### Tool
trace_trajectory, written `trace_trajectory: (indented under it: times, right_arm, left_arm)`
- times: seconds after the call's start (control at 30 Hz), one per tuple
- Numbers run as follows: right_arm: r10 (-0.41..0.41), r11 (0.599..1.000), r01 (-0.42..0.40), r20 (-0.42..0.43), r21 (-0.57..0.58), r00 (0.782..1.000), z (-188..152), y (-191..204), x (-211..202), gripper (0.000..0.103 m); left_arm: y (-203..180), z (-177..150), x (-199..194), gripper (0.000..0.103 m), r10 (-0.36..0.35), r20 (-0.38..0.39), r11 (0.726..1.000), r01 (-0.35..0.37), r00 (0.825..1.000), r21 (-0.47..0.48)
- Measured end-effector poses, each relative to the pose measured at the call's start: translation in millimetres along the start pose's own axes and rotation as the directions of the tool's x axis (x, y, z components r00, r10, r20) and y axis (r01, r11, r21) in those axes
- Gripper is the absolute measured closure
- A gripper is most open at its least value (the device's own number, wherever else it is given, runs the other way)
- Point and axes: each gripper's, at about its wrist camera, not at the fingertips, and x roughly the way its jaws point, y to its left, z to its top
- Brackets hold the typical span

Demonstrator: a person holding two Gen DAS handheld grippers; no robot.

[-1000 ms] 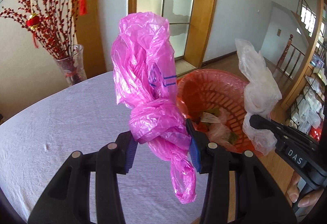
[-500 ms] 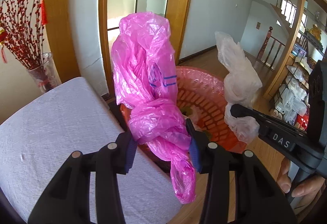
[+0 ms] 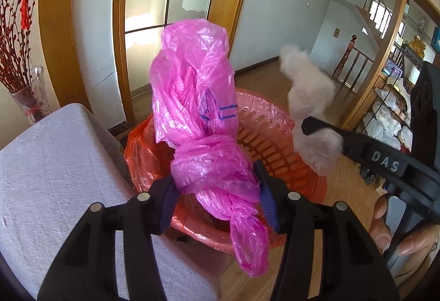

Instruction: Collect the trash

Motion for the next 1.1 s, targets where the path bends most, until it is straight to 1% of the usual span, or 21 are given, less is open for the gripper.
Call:
trace_trajectory:
  times: [0.13, 0.2, 0.27, 0.33, 0.37, 0.4, 0.43, 0.5, 0.53, 0.57, 0.6, 0.7, 0.73, 0.8, 0.83, 0.9, 0.93, 1.0, 1.1]
  right_arm:
    - [-0.022, 1.0, 0.022, 0.008, -0.009, 1.0, -3, -3, -1, 0.057]
    - [-0.034, 0.999, 0.034, 0.01, 0.003, 0.999, -6, -7, -4, 0.054]
    - [-0.049, 0.999, 0.049, 0.019, 0.012, 0.999, -10, -9, -8, 0.047]
    - [-0.085, 0.996, 0.086, 0.049, -0.002, 0.995, -14, -6, -16, 0.03]
    - [-0.102, 0.995, 0.103, 0.067, -0.013, 0.993, -15, -3, -21, 0.025]
    - [-0.12, 0.992, 0.124, 0.099, -0.033, 0.988, -19, 2, -29, 0.016]
    - [-0.132, 0.989, 0.138, 0.119, -0.048, 0.984, -21, 7, -34, 0.01]
    - [-0.157, 0.979, 0.177, 0.175, -0.103, 0.972, -28, 22, -49, 0.007]
    - [-0.169, 0.972, 0.196, 0.194, -0.129, 0.966, -31, 30, -53, 0.002]
    - [-0.179, 0.966, 0.212, 0.21, -0.148, 0.961, -34, 36, -58, 0.002]
    - [-0.189, 0.959, 0.23, 0.229, -0.168, 0.955, -37, 43, -64, 0.002]
    - [-0.19, 0.935, 0.261, 0.279, -0.241, 0.941, -54, 66, -82, 0.002]
    - [-0.192, 0.928, 0.27, 0.291, -0.257, 0.937, -57, 69, -87, 0.002]
    - [-0.19, 0.916, 0.282, 0.311, -0.286, 0.931, -66, 77, -95, 0.002]
    - [-0.186, 0.909, 0.288, 0.325, -0.301, 0.927, -73, 82, -100, 0.002]
    - [-0.185, 0.901, 0.302, 0.354, -0.311, 0.917, -83, 92, -110, 0.002]
    - [-0.178, 0.902, 0.298, 0.36, -0.312, 0.916, -87, 95, -113, 0.002]
    - [-0.167, 0.906, 0.289, 0.366, -0.308, 0.915, -94, 98, -116, 0.002]
    - [-0.159, 0.912, 0.279, 0.369, -0.301, 0.916, -106, 103, -124, 0.002]
  left_arm:
    - [4, 0, 10, 0.044, -0.008, -0.016, 1.0, 0.008, 1.0, -0.018]
    - [7, -2, 12, 0.041, -0.008, -0.022, 0.999, 0.007, 1.0, -0.035]
    - [12, -6, 9, 0.038, 0.009, -0.015, 0.999, -0.01, 1.0, -0.051]
    - [19, -11, -1, 0.036, 0.039, 0.009, 0.997, -0.038, 0.999, -0.067]
    - [19, -12, -7, 0.033, 0.057, 0.025, 0.996, -0.055, 0.998, -0.074]
    - [23, -15, -16, 0.029, 0.079, 0.047, 0.994, -0.075, 0.996, -0.082]
    - [24, -17, -24, 0.026, 0.099, 0.067, 0.992, -0.093, 0.993, -0.088]
    - [28, -26, -48, 0.019, 0.158, 0.122, 0.985, -0.147, 0.98, -0.094]
    - [31, -32, -62, 0.018, 0.197, 0.152, 0.978, -0.185, 0.968, -0.093]
    - [32, -35, -72, 0.015, 0.224, 0.172, 0.973, -0.211, 0.959, -0.093]
    - [33, -40, -86, 0.012, 0.26, 0.2, 0.965, -0.246, 0.945, -0.093]
    - [38, -57, -123, 0.005, 0.357, 0.266, 0.934, -0.34, 0.895, -0.109]
    - [40, -64, -138, 0.005, 0.396, 0.287, 0.918, -0.377, 0.872, -0.12]
    - [42, -75, -158, 0.004, 0.447, 0.311, 0.894, -0.427, 0.839, -0.135]
    - [43, -83, -170, 0.004, 0.48, 0.323, 0.877, -0.459, 0.815, -0.145]
    - [45, -93, -187, 0.004, 0.529, 0.333, 0.848, -0.504, 0.781, -0.164]
    - [46, -100, -194, 0.004, 0.548, 0.334, 0.835, -0.521, 0.767, -0.174]
    - [49, -111, -207, 0.004, 0.58, 0.33, 0.814, -0.548, 0.745, -0.194]
    - [46, -127, -221, 0.004, 0.606, 0.323, 0.795, -0.565, 0.727, -0.22]
